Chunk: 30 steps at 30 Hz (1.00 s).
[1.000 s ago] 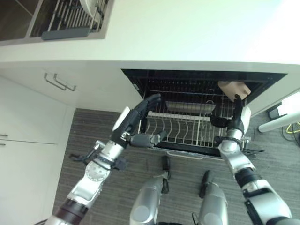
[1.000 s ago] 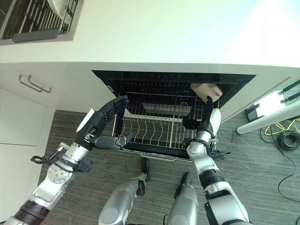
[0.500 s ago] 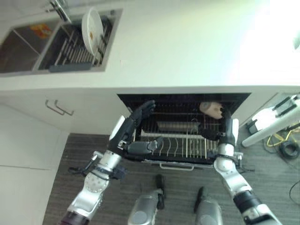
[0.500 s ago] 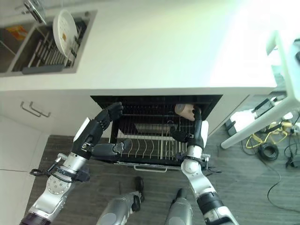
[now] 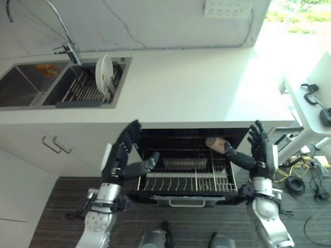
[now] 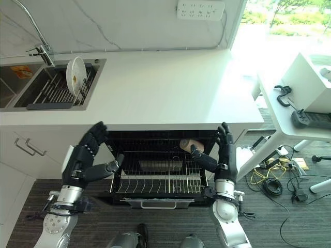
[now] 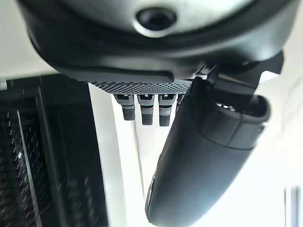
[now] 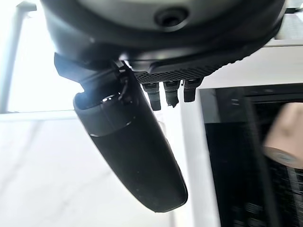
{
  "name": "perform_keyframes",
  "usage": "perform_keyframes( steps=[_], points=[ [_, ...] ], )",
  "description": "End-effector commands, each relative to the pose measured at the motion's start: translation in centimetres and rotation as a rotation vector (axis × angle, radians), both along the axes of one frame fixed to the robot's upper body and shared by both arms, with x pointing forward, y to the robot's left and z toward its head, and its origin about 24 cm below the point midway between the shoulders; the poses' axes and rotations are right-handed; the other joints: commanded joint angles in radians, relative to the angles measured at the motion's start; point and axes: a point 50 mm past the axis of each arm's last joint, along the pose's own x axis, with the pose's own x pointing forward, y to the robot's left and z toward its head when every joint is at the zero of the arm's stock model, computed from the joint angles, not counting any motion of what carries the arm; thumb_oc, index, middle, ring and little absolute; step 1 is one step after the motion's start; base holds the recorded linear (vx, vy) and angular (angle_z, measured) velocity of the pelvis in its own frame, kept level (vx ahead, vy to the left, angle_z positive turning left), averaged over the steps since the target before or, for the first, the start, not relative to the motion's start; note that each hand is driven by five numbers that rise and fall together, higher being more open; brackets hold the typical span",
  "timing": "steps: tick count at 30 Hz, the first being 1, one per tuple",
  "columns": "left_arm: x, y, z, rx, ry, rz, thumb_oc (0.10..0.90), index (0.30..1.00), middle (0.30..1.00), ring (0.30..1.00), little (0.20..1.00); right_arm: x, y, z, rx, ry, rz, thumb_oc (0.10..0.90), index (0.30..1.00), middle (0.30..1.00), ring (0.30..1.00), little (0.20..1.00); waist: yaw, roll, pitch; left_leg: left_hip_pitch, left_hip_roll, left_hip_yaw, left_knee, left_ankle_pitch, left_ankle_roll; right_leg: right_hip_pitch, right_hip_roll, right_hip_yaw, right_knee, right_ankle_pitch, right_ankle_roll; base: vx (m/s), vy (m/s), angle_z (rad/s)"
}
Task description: Place the dishes in the dishwasher.
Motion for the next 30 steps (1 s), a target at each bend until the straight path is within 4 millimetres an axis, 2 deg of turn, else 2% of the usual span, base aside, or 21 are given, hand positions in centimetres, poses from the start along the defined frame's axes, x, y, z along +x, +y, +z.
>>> perform_keyframes(
  steps=[1, 2, 4, 8, 10, 11, 13, 15, 17, 18, 20, 21, 22, 24, 25, 27, 29, 30],
  points=[
    [0.5, 2.1, 2.7, -0.149, -0.124, 0.154, 0.800, 0.900, 0.900, 0.900, 0.900, -0.3, -0.9, 5.9, -0.039, -0.372, -0.035, 0.800, 0.900, 0.900, 0.900, 0.900, -0.018, 0.014, -0.023, 0.081, -0.025, -0.082, 0.007, -0.165, 0.074, 0.004, 0.013, -0.039, 0.027, 0.025, 0.025, 0.05, 0.223, 0.13],
    [0.4, 2.5, 2.0, -0.166, -0.075, 0.184, 0.800, 0.900, 0.900, 0.900, 0.900, -1.0, -1.6, 6.2, -0.047, -0.413, -0.095, 0.800, 0.900, 0.900, 0.900, 0.900, -0.029, 0.020, -0.017, 0.082, -0.037, -0.097, 0.007, -0.175, 0.092, 0.006, 0.024, -0.026, 0.027, 0.064, 0.031, 0.04, 0.252, 0.23],
    [0.4, 2.9, 1.3, -0.175, -0.031, 0.217, 0.800, 0.900, 0.900, 0.900, 0.900, -1.8, -2.5, 6.5, -0.054, -0.448, -0.145, 0.800, 0.900, 0.900, 0.900, 0.900, -0.043, 0.031, -0.014, 0.078, -0.042, -0.114, 0.007, -0.178, 0.103, 0.001, 0.041, -0.011, 0.027, 0.105, 0.027, 0.03, 0.179, 0.35],
    [-0.1, 4.2, 0.3, -0.180, 0.019, 0.303, 0.800, 0.900, 0.900, 0.900, 0.900, -3.0, -4.2, 6.8, -0.058, -0.476, -0.202, 0.800, 0.900, 0.900, 0.900, 0.900, -0.064, 0.046, -0.017, 0.080, -0.055, -0.129, 0.007, -0.190, 0.114, -0.026, 0.058, 0.016, 0.081, 0.122, 0.021, 0.03, 0.137, 0.23],
    [-0.4, 4.9, 0.1, -0.168, 0.024, 0.337, 0.800, 0.900, 0.900, 0.900, 0.900, -3.1, -4.9, 6.6, 0.014, -0.466, -0.161, 0.800, 0.900, 0.900, 0.900, 0.900, -0.066, 0.046, -0.017, 0.092, -0.064, -0.126, 0.007, -0.203, 0.119, -0.040, 0.062, 0.013, 0.119, 0.119, 0.023, 0.04, 0.130, 0.01],
    [-0.6, 5.3, 0.2, -0.152, 0.018, 0.353, 0.800, 0.900, 0.900, 0.900, 0.900, -3.1, -5.1, 6.4, 0.060, -0.462, -0.121, 0.800, 0.900, 0.900, 0.900, 0.900, -0.063, 0.047, -0.019, 0.093, -0.061, -0.113, 0.007, -0.203, 0.118, -0.055, 0.066, -0.010, 0.139, 0.128, 0.023, 0.03, 0.089, -0.06],
    [-0.9, 5.8, 0.6, -0.117, 0.002, 0.369, 0.800, 0.900, 0.900, 0.900, 0.900, -2.7, -5.1, 6.1, 0.070, -0.438, -0.058, 0.800, 0.900, 0.900, 0.900, 0.900, -0.056, 0.049, -0.020, 0.102, -0.051, -0.087, 0.007, -0.210, 0.115, -0.068, 0.074, -0.045, 0.181, 0.104, 0.023, 0.00, 0.040, -0.19],
    [-0.9, 6.0, 0.9, -0.093, -0.015, 0.359, 0.800, 0.900, 0.900, 0.900, 0.900, -2.6, -5.3, 5.9, 0.105, -0.435, -0.007, 0.800, 0.900, 0.900, 0.900, 0.900, -0.058, 0.039, -0.017, 0.098, -0.066, -0.099, 0.007, -0.212, 0.118, -0.075, 0.126, -0.042, 0.190, 0.084, 0.016, 0.01, -0.019, -0.26],
    [-1.3, 6.3, 1.1, -0.068, -0.030, 0.350, 0.800, 0.900, 0.900, 0.900, 0.900, -2.4, -5.3, 5.9, 0.094, -0.434, 0.065, 0.800, 0.900, 0.900, 0.900, 0.900, -0.050, 0.032, -0.018, 0.096, -0.074, -0.100, 0.007, -0.208, 0.112, -0.082, 0.172, -0.068, 0.197, 0.076, 0.005, 0.02, -0.069, -0.03],
    [-1.4, 6.4, 1.2, -0.062, -0.031, 0.353, 0.800, 0.900, 0.900, 0.900, 0.900, -2.5, -5.2, 5.9, 0.081, -0.439, 0.082, 0.800, 0.900, 0.900, 0.900, 0.900, -0.048, 0.029, -0.015, 0.097, -0.079, -0.103, 0.007, -0.211, 0.113, -0.090, 0.172, -0.073, 0.185, 0.085, 0.006, 0.03, -0.116, 0.12],
    [-1.4, 6.7, 0.8, -0.059, -0.011, 0.368, 0.800, 0.900, 0.900, 0.900, 0.900, -2.2, -5.0, 6.0, 0.050, -0.439, 0.099, 0.800, 0.900, 0.900, 0.900, 0.900, -0.054, 0.026, -0.011, 0.106, -0.083, -0.121, 0.007, -0.202, 0.104, -0.064, 0.202, -0.037, 0.118, 0.057, -0.015, 0.08, -0.164, 0.04],
    [-1.4, 6.8, 0.6, -0.067, -0.006, 0.371, 0.800, 0.900, 0.900, 0.900, 0.900, -2.1, -5.1, 6.0, 0.053, -0.437, 0.105, 0.800, 0.900, 0.900, 0.900, 0.900, -0.056, 0.025, -0.016, 0.106, -0.084, -0.125, 0.007, -0.190, 0.097, -0.049, 0.216, -0.031, 0.071, 0.059, -0.027, 0.17, -0.244, 0.26],
    [-1.8, 6.7, 0.0, -0.057, 0.018, 0.345, 0.800, 0.900, 0.900, 0.900, 0.900, -2.0, -5.4, 6.3, 0.031, -0.452, 0.116, 0.800, 0.900, 0.900, 0.900, 0.900, -0.054, 0.012, -0.022, 0.149, -0.093, -0.090, 0.007, -0.173, 0.080, -0.021, 0.218, -0.014, 0.027, -0.023, -0.062, 0.14, -0.185, 0.29],
    [-1.9, 6.5, -0.1, -0.044, 0.030, 0.322, 0.800, 0.900, 0.900, 0.900, 0.900, -2.1, -5.9, 6.6, 0.010, -0.458, 0.101, 0.800, 0.900, 0.900, 0.900, 0.900, -0.045, -0.006, -0.010, 0.168, -0.108, -0.072, 0.007, -0.147, 0.063, -0.003, 0.199, 0.001, 0.027, -0.042, -0.076, 0.10, -0.097, 0.12],
    [-1.9, 6.3, -0.3, -0.043, 0.036, 0.301, 0.800, 0.900, 0.900, 0.900, 0.900, -2.0, -6.3, 6.7, 0.015, -0.458, 0.089, 0.800, 0.900, 0.900, 0.900, 0.900, -0.030, -0.021, 0.008, 0.176, -0.116, -0.082, 0.017, -0.062, 0.031, 0.012, 0.183, 0.009, 0.027, -0.045, -0.090, 0.03, -0.019, 0.04],
    [-1.6, 6.3, -0.4, -0.047, 0.046, 0.272, 0.800, 0.900, 0.900, 0.900, 0.900, -1.7, -6.7, 7.0, 0.021, -0.474, 0.080, 0.800, 0.900, 0.900, 0.900, 0.900, -0.020, -0.019, 0.024, 0.122, -0.087, -0.118, 0.085, -0.005, -0.002, 0.022, 0.189, 0.024, 0.027, -0.044, -0.107, 0.03, 0.070, -0.02],
    [-1.3, 6.3, -0.6, -0.048, 0.055, 0.260, 0.800, 0.900, 0.900, 0.900, 0.900, -1.3, -6.2, 7.1, -0.012, -0.478, 0.083, 0.800, 0.900, 0.900, 0.900, 0.900, -0.018, -0.011, 0.022, 0.115, -0.049, -0.138, 0.039, -0.001, -0.004, 0.029, 0.189, 0.040, 0.027, -0.048, -0.107, 0.08, 0.240, -0.14],
    [-1.2, 6.2, -0.7, -0.055, 0.056, 0.261, 0.800, 0.900, 0.900, 0.900, 0.900, -1.1, -5.9, 7.3, -0.024, -0.476, 0.091, 0.800, 0.900, 0.900, 0.900, 0.900, -0.017, 0.001, 0.021, 0.108, -0.026, -0.163, 0.007, 0.006, -0.008, 0.035, 0.195, 0.052, 0.027, -0.054, -0.105, 0.08, 0.359, -0.03]
  ],
)
